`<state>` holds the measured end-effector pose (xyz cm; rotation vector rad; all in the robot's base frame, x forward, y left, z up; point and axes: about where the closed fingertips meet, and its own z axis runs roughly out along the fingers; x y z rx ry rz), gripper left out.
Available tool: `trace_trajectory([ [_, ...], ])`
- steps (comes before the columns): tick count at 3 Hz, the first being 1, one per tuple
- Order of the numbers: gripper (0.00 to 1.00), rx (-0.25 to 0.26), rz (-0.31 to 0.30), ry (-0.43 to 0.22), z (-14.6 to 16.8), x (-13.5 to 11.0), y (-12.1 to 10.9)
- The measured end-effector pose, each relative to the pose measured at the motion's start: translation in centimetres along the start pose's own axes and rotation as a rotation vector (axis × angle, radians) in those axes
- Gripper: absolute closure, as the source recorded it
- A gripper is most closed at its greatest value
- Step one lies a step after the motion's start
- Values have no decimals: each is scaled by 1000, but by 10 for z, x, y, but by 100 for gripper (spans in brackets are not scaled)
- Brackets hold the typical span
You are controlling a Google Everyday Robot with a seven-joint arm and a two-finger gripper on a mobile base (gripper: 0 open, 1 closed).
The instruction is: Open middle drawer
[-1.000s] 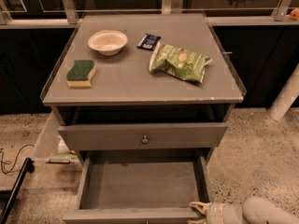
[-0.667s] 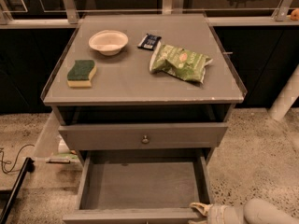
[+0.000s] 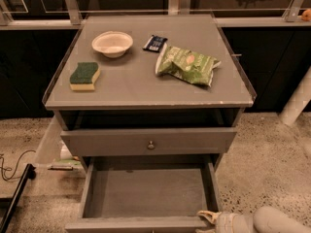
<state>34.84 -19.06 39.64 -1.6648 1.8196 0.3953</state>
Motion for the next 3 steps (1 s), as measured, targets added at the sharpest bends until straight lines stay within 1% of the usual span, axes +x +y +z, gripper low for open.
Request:
trace_trajectory([
  [2, 11, 0, 0, 0, 0, 0, 0],
  [3, 0, 0, 0, 0, 0, 0, 0],
])
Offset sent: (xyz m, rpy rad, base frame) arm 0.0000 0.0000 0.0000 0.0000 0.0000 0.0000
